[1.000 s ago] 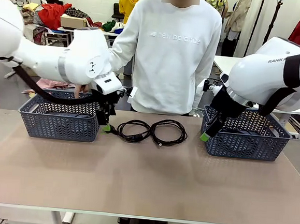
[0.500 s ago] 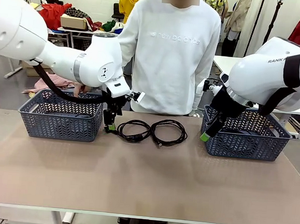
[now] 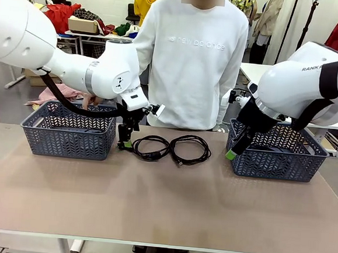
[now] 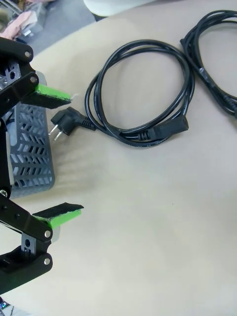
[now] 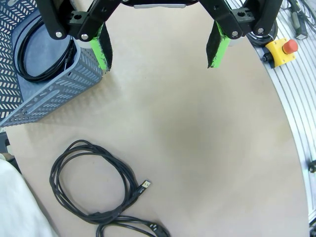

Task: Organize the cables according to human instructions.
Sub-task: Pick up a bundle of cables and place it in the basket indicated by the human.

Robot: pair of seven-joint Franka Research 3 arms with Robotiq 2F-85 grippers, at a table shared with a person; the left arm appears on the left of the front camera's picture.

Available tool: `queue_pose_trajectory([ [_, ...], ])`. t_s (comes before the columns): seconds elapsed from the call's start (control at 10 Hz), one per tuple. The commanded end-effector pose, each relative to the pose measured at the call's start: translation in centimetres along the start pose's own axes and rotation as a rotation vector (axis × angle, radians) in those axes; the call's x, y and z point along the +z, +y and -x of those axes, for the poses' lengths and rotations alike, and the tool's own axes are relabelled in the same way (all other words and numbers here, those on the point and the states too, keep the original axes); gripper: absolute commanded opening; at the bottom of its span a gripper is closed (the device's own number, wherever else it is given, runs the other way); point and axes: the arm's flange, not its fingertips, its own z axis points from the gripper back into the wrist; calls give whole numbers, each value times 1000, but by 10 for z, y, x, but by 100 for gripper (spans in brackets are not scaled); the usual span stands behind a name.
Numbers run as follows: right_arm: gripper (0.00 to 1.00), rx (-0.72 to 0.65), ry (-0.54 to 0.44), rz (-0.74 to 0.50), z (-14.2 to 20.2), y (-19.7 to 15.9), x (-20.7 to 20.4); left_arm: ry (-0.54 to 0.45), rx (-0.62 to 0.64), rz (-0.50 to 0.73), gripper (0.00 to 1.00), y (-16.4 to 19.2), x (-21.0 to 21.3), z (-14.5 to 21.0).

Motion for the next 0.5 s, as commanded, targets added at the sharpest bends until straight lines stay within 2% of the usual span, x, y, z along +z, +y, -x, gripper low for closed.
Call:
queue_pose_trajectory([
  [0.0,100,-7,-2,2,0,1,0,6,2,-3,100,-2,2,2],
  [0.2,100,-7,-2,2,0,1,0,0,1,0,100,0,0,0],
  [0.4,100,-7,-2,2,0,1,0,23,-69,-21,100,7,-17,1],
])
